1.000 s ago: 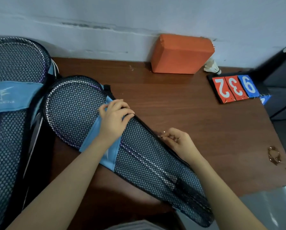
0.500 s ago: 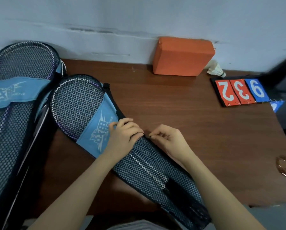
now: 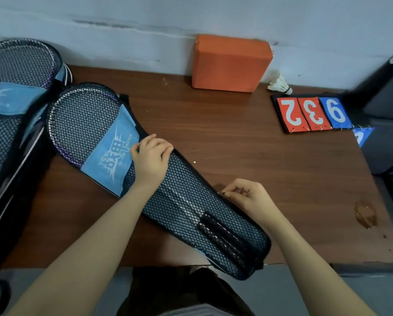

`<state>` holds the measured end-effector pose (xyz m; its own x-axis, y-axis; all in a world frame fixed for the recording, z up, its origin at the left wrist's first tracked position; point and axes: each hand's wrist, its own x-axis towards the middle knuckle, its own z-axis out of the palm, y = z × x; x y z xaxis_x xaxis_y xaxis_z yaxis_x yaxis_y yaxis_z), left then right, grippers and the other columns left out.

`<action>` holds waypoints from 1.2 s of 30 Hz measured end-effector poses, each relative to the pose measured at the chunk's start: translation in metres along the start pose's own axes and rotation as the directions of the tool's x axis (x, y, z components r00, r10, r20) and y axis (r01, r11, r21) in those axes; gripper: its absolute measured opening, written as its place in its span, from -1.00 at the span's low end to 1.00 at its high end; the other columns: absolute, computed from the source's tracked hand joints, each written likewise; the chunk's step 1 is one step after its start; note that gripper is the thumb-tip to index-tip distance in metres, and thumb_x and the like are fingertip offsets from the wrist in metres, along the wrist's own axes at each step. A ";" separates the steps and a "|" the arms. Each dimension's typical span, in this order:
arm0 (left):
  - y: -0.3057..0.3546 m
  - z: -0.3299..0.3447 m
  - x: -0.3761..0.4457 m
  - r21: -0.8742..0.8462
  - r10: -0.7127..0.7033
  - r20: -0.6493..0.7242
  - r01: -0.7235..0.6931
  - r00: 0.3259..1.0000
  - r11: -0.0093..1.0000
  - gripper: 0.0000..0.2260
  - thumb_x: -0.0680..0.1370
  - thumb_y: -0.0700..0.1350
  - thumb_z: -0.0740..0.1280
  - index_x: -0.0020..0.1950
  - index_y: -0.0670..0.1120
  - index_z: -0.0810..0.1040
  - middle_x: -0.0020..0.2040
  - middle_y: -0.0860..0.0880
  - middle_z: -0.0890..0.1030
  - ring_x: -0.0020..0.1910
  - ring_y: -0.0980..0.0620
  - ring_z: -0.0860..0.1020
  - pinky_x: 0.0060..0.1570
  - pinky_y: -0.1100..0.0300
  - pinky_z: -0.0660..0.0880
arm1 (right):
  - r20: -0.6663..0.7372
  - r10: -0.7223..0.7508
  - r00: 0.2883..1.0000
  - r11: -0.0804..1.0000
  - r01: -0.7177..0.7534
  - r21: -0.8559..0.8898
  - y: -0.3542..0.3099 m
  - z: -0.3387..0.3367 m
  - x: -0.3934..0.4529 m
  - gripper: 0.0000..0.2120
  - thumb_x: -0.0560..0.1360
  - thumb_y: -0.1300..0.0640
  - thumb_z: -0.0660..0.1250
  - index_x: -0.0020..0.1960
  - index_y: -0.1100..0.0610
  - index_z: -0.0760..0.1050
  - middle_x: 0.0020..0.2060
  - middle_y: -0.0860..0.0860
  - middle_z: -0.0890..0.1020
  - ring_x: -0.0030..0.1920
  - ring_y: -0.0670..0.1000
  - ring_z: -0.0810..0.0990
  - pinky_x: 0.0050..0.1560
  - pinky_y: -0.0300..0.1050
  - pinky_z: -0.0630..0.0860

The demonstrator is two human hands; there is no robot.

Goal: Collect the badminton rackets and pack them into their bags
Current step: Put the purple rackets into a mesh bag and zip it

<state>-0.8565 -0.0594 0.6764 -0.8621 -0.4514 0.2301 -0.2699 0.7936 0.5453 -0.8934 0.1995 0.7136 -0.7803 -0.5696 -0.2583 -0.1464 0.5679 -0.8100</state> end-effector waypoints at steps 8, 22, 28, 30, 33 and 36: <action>0.064 0.004 -0.079 0.021 0.386 0.273 -0.407 0.881 0.913 -0.77 0.50 0.01 0.23 0.03 0.01 0.63 0.12 0.08 0.60 0.27 -0.02 0.45 0.18 0.06 0.09 | -0.030 -0.146 0.989 0.988 0.147 0.049 0.003 -0.001 -0.012 -0.85 0.44 0.30 0.37 -0.18 0.06 0.61 -0.22 -0.08 0.65 -0.20 -0.16 0.59 -0.13 -0.39 0.45; 0.085 0.011 -0.074 0.023 0.053 0.173 -0.058 0.983 0.998 -0.84 0.55 -0.03 0.28 0.04 0.07 0.64 0.07 0.15 0.61 0.26 0.06 0.39 0.11 0.16 0.02 | -0.105 -0.002 0.994 0.979 0.024 0.204 0.052 -0.046 -0.053 -0.81 0.45 0.34 0.36 -0.22 0.08 0.60 -0.26 -0.02 0.67 -0.24 -0.10 0.61 -0.18 -0.28 0.52; 0.126 0.027 -0.088 0.033 0.451 0.346 -0.491 0.823 0.871 -0.75 0.52 0.05 0.21 0.06 0.05 0.63 0.05 0.13 0.62 0.18 0.04 0.47 0.13 0.08 0.10 | -0.166 -0.038 0.985 0.975 0.072 0.208 0.057 -0.051 -0.056 -0.79 0.43 0.34 0.37 -0.22 0.04 0.60 -0.23 -0.01 0.67 -0.21 -0.12 0.60 -0.13 -0.29 0.51; 0.138 0.035 -0.102 -0.047 0.448 0.296 -0.455 0.844 0.889 -0.76 0.50 0.03 0.19 -0.07 0.02 0.64 -0.07 0.13 0.63 0.04 0.09 0.51 0.05 0.14 0.14 | -0.165 -0.053 0.985 0.976 0.087 0.201 0.058 -0.052 -0.056 -0.83 0.43 0.34 0.38 -0.19 0.09 0.61 -0.22 0.01 0.67 -0.19 -0.11 0.61 -0.11 -0.30 0.51; 0.144 0.041 -0.104 -0.097 0.372 0.228 -0.359 0.900 0.928 -0.79 0.50 0.02 0.18 -0.14 0.01 0.59 -0.13 0.14 0.61 -0.02 0.13 0.46 0.01 0.18 0.12 | -0.167 -0.049 0.985 0.980 0.080 0.184 0.063 -0.054 -0.056 -0.88 0.43 0.32 0.38 -0.17 0.13 0.63 -0.21 0.00 0.68 -0.15 -0.08 0.63 -0.07 -0.23 0.54; 0.144 0.042 -0.098 -0.087 0.369 0.196 -0.359 0.908 0.929 -0.82 0.52 0.01 0.20 -0.15 0.01 0.58 -0.15 0.16 0.59 -0.03 0.14 0.44 0.03 0.19 0.12 | -0.240 -0.065 0.969 0.985 0.101 0.141 0.071 -0.060 -0.061 -0.87 0.44 0.33 0.36 -0.17 0.13 0.62 -0.22 -0.05 0.67 -0.15 -0.13 0.62 -0.08 -0.26 0.54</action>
<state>-0.8284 0.1161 0.6984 -0.9670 -0.0369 0.2522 0.0959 0.8643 0.4938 -0.8926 0.3100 0.7034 -0.8922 -0.4461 -0.0710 -0.1376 0.4181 -0.8979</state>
